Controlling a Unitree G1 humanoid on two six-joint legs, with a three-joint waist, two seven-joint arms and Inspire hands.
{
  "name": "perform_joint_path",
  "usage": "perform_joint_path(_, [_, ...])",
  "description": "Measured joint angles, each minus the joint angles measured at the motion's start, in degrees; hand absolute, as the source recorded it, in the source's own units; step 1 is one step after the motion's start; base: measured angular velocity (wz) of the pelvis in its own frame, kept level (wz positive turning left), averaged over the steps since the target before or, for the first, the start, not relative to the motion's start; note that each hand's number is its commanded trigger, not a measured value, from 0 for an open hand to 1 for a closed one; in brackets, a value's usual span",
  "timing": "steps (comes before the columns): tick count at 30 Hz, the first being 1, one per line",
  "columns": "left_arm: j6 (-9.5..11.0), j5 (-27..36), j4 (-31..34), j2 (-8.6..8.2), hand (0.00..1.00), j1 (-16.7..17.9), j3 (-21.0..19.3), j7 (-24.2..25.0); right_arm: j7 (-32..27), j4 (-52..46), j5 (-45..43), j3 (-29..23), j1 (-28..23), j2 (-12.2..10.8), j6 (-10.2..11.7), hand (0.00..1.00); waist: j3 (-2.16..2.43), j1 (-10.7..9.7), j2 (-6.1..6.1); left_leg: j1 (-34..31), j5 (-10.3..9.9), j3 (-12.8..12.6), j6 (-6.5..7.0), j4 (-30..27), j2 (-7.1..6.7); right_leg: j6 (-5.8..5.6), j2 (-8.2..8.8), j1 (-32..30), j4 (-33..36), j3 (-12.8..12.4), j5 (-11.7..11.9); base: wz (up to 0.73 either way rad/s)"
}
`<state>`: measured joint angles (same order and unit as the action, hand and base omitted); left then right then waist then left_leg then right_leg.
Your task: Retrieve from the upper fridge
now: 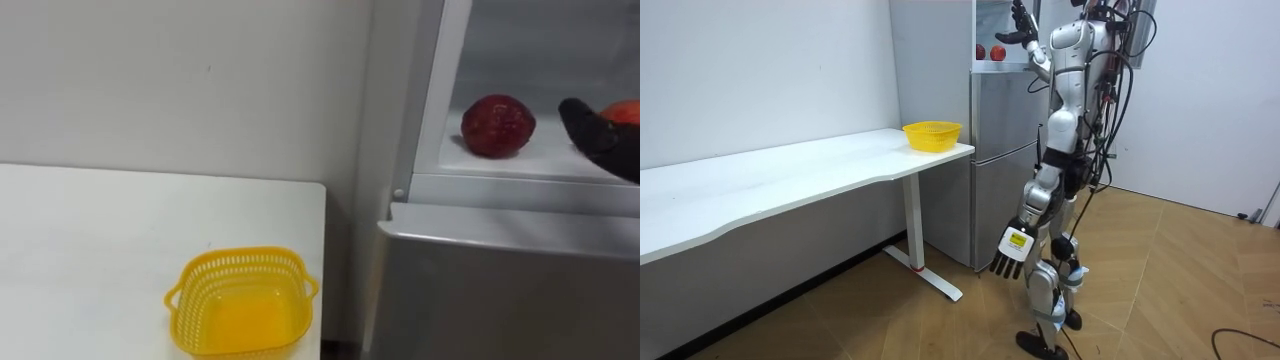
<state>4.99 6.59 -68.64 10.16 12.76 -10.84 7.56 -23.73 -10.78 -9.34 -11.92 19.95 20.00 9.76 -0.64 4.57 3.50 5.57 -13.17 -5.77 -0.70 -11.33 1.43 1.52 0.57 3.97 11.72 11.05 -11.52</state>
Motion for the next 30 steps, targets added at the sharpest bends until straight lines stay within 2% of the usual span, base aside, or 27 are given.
perform_joint_path(2, [-0.11, 0.00, -0.01, 0.00, 0.00, -0.04, 0.14, 0.08, 0.93, 1.40, 0.01, 0.32, 1.13, 0.00, -1.08, 0.00, 0.07, 0.44, 0.14, -0.02, 0.00, 0.00, 0.00, 0.01, 0.00, 0.00, 0.03, 0.00, 0.02, 0.08, 0.00, 0.00])
perform_joint_path(9, [-0.83, 0.06, 0.00, 0.22, 0.00, 0.02, 0.50, 0.35, 1.92, 6.06, 0.36, 1.98, 3.69, 0.11, -1.55, 0.00, 0.13, 0.62, 0.37, -0.04, 0.01, 0.35, 0.01, 0.05, 0.01, 0.00, 0.02, 0.40, -0.03, 0.21, 0.00, 0.00])
perform_joint_path(11, [-0.86, 0.04, 0.03, 0.83, 0.00, 0.02, 0.97, 0.30, 1.91, 6.21, 0.53, 2.18, 3.70, 0.16, -2.38, 0.00, -0.01, 0.41, 0.68, 0.05, 0.01, 1.10, 0.01, 0.04, -0.01, 0.00, 0.00, 0.71, -0.07, 0.57, 0.00, 0.08])
perform_joint_path(14, [-0.89, 0.02, 0.02, 1.29, 0.00, -0.03, 1.58, 0.17, 1.84, 6.23, 0.59, 2.20, 3.72, 0.63, -2.38, 0.00, -0.11, 0.44, 1.02, 0.04, 0.01, 1.25, 0.01, 0.04, 0.00, 0.00, -0.01, 0.81, -0.11, 0.75, 0.00, 0.02])
perform_joint_path(19, [-1.39, -0.01, 0.00, 2.00, 0.00, 0.30, 2.62, 0.14, 1.76, 6.24, 0.57, 2.25, 3.88, 0.99, -2.40, 0.00, 0.03, 0.57, 1.49, -0.02, 0.01, 1.49, 0.01, 0.01, -0.03, 0.00, 0.06, 0.93, -0.11, 1.31, 0.00, 0.04])
perform_joint_path(22, [-2.32, -0.01, 0.05, 2.03, 0.00, 0.29, 2.62, 0.14, 1.71, 6.27, 0.52, 4.43, 4.95, 2.31, -3.61, 0.00, 0.04, 0.74, 1.49, -0.02, 0.01, 1.39, 0.01, -0.13, -0.02, 0.00, 0.11, 0.92, -0.05, 1.54, 0.00, 0.00])
perform_joint_path(27, [-3.17, -0.06, 0.67, 2.05, 0.00, 0.22, 2.67, 0.05, 3.34, 9.37, 2.29, 6.82, 7.58, 4.16, -3.73, 0.00, 0.08, 0.81, 1.46, -0.09, 0.01, 1.77, 0.01, -0.42, -0.03, 0.04, 0.18, 1.00, 0.00, 1.88, 0.03, 0.03])
perform_joint_path(30, [-3.73, -0.68, 0.99, 2.05, 0.00, 0.24, 2.68, -0.10, 4.28, 10.92, 2.84, 6.94, 7.93, 4.76, -4.26, 0.00, 0.15, 1.61, 1.51, -0.14, 0.01, 1.77, 0.02, -0.51, -0.01, 0.08, 0.18, 0.97, 0.03, 1.92, 0.06, 0.00])
